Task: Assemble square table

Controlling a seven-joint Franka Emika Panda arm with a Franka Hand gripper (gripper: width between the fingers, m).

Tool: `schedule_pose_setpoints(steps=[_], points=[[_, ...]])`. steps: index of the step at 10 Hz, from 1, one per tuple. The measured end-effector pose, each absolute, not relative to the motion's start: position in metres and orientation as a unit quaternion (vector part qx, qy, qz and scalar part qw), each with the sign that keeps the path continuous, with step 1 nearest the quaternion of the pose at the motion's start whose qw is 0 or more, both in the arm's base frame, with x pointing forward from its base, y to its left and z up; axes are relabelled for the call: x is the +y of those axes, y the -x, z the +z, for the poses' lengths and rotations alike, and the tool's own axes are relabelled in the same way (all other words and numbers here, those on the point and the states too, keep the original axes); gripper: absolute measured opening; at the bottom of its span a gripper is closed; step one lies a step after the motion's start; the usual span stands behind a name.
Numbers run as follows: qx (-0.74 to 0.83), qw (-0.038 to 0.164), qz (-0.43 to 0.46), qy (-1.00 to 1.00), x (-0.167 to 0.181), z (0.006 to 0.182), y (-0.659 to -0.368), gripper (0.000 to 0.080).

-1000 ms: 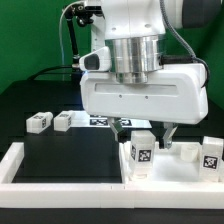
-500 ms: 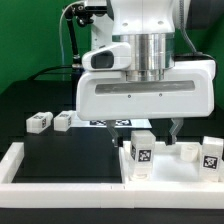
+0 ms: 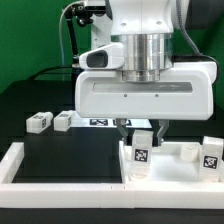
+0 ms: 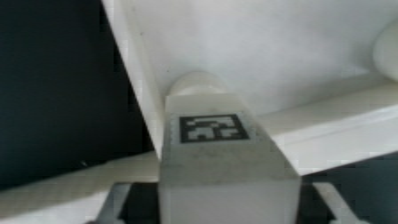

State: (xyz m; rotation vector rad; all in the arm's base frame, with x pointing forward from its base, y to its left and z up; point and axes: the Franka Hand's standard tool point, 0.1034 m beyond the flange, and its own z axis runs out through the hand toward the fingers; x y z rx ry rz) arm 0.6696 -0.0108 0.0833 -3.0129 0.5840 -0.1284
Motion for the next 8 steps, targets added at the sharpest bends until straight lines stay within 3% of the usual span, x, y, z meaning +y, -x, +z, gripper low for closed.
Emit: schedule_pose_setpoints(steps=[3,5,8], points=[[0.435,0.049,-0.027,0.899,-0.0137,0.0822,-0.6686,0.0293],[0.612,0.081,0.009,0.787,-0.0118,0.0830,-0.6666,0.0293],[0.669,0.085,0.017,0.739,-0.0109,0.0815,-0.6658,0.0294]])
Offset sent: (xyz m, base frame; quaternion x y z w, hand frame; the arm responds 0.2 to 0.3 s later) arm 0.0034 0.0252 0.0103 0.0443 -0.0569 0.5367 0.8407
